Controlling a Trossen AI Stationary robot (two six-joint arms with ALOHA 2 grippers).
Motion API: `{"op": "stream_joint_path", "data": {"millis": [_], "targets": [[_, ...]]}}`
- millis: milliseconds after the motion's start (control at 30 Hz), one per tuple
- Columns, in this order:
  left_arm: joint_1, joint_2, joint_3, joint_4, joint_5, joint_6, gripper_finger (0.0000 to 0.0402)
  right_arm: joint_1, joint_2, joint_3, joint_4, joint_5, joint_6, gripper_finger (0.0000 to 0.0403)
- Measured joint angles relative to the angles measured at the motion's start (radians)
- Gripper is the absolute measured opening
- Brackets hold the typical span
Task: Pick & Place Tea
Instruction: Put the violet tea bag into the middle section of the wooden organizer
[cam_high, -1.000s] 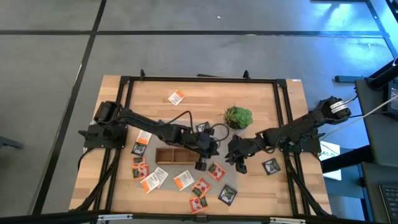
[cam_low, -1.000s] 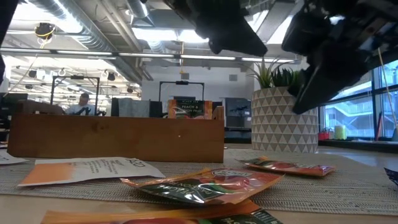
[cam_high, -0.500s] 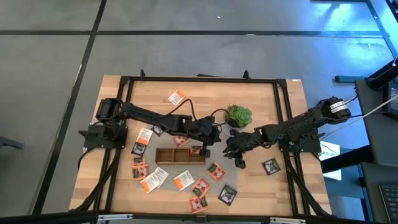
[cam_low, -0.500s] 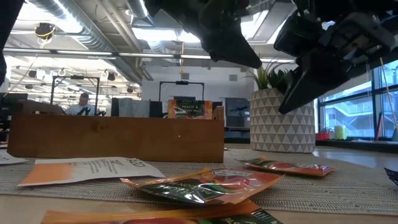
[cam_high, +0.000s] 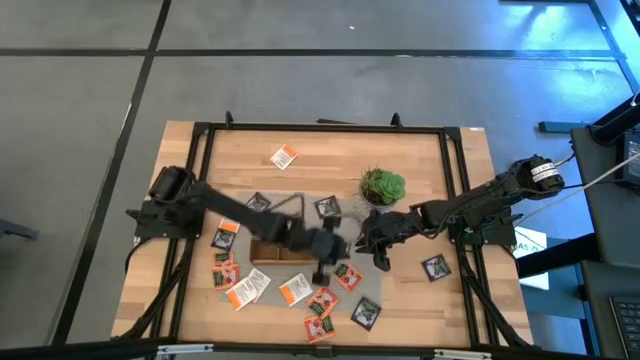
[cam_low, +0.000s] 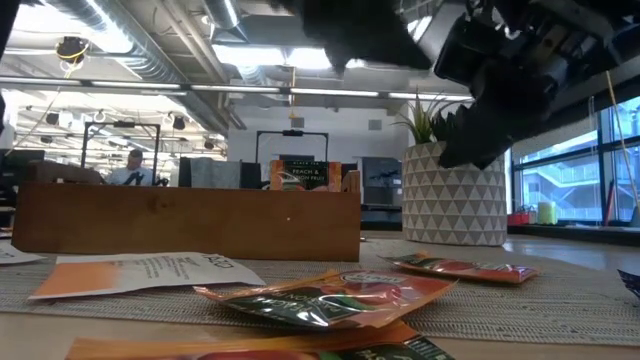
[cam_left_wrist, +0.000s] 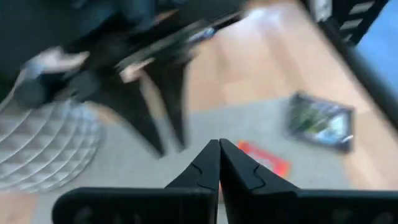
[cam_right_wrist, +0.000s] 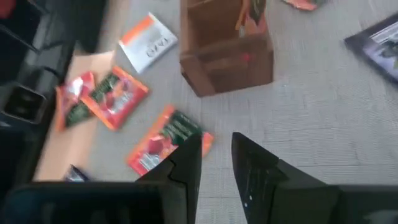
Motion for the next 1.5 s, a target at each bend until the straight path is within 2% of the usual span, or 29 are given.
{"op": "stream_joint_path", "data": {"millis": [167,300,467,533,733,867,1167,1500], "targets": [[-0.128,0.006,0.001,0.111,-0.042,-0.119,0.0002,0.059,0.000,0.000,0.033,-0.104,0.130,0.0091],[-0.197,0.082,0.000,0.247,-0.113,-0.097,0.0003,0.120,0.001,0.000,0.069,-0.078,0.193,0.0104],[-0.205,0.165,0.001,0.339,-0.114,-0.131,0.0003,0.181,0.001,0.000,0.077,-0.065,0.283,0.0153],[-0.199,0.201,0.001,0.365,-0.101,-0.157,0.0002,0.203,0.001,0.000,0.077,-0.046,0.314,0.0173],[-0.182,0.289,0.007,0.485,0.036,-0.180,0.0002,0.274,0.001,0.000,0.077,-0.022,0.400,0.0208],[-0.182,0.340,0.046,0.486,0.096,-0.219,0.0002,0.319,0.001,0.000,0.073,0.017,0.528,0.0211],[-0.179,0.476,0.191,0.478,0.168,-0.226,0.0002,0.413,0.065,0.000,0.064,0.105,0.658,0.0203],[-0.176,0.514,0.249,0.334,0.152,-0.249,0.0002,0.427,0.194,0.000,0.078,0.089,0.732,0.0171]]}}
